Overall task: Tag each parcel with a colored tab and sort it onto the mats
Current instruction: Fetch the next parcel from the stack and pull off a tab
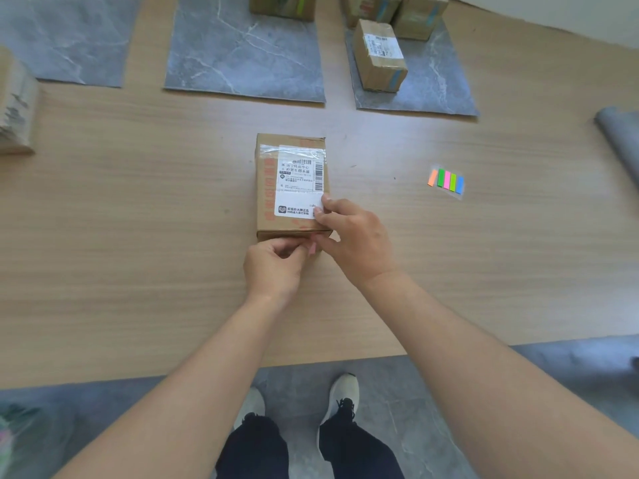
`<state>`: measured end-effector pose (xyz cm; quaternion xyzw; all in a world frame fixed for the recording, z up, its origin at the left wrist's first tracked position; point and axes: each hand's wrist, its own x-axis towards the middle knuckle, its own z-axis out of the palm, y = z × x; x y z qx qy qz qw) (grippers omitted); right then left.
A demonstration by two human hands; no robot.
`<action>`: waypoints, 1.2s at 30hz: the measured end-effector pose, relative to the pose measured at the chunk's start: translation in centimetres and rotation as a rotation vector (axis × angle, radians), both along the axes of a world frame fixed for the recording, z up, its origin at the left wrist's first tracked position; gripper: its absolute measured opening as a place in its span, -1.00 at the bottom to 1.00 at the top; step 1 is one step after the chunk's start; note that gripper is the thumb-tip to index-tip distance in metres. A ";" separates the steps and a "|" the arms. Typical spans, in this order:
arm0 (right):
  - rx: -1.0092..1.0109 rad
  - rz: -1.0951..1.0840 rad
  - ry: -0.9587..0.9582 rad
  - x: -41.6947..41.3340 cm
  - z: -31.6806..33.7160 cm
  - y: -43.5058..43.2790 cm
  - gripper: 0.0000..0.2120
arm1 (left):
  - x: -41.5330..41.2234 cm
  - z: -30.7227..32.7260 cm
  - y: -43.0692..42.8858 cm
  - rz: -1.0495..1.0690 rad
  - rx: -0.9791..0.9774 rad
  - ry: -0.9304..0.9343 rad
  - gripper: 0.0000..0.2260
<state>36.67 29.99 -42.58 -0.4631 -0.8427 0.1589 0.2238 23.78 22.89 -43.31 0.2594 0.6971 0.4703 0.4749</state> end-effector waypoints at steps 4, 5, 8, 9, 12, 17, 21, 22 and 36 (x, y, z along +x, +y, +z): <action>0.044 -0.025 0.019 -0.5 -0.8 0.0 -0.65 | -1.4 -0.7 -0.7 0.094 -0.192 0.062 -0.95; 0.067 -0.026 0.031 -0.6 -1.0 0.0 -0.66 | -2.1 -0.9 -1.2 0.169 -0.233 0.058 -0.91; 0.168 -0.070 0.040 -1.2 -1.9 -0.7 -0.69 | -4.5 -1.1 -2.0 0.351 -0.199 0.062 -0.75; 0.188 -0.095 0.037 -1.5 -2.2 -1.0 -0.68 | -5.1 -0.8 -1.9 0.363 -0.159 0.055 -0.71; 0.198 -0.110 0.069 -1.7 -2.9 -1.0 -0.66 | -5.8 1.8 -0.1 0.284 -0.061 -0.075 -0.59; -0.476 -0.317 0.702 -1.5 -0.2 -1.6 -0.46 | -4.9 4.8 2.0 0.130 0.009 -0.209 -0.62; -0.695 -0.425 0.853 -3.3 2.9 -1.7 -0.70 | -4.8 6.7 1.9 0.099 0.038 -0.235 -0.62; -0.669 -0.413 0.817 -3.9 4.0 -1.6 -0.71 | -5.1 7.6 1.9 0.093 0.040 -0.232 -0.62; -0.562 -0.239 0.946 -11.9 25.8 -2.3 -0.82 | -12.2 28.6 0.3 0.042 0.286 -0.075 -0.64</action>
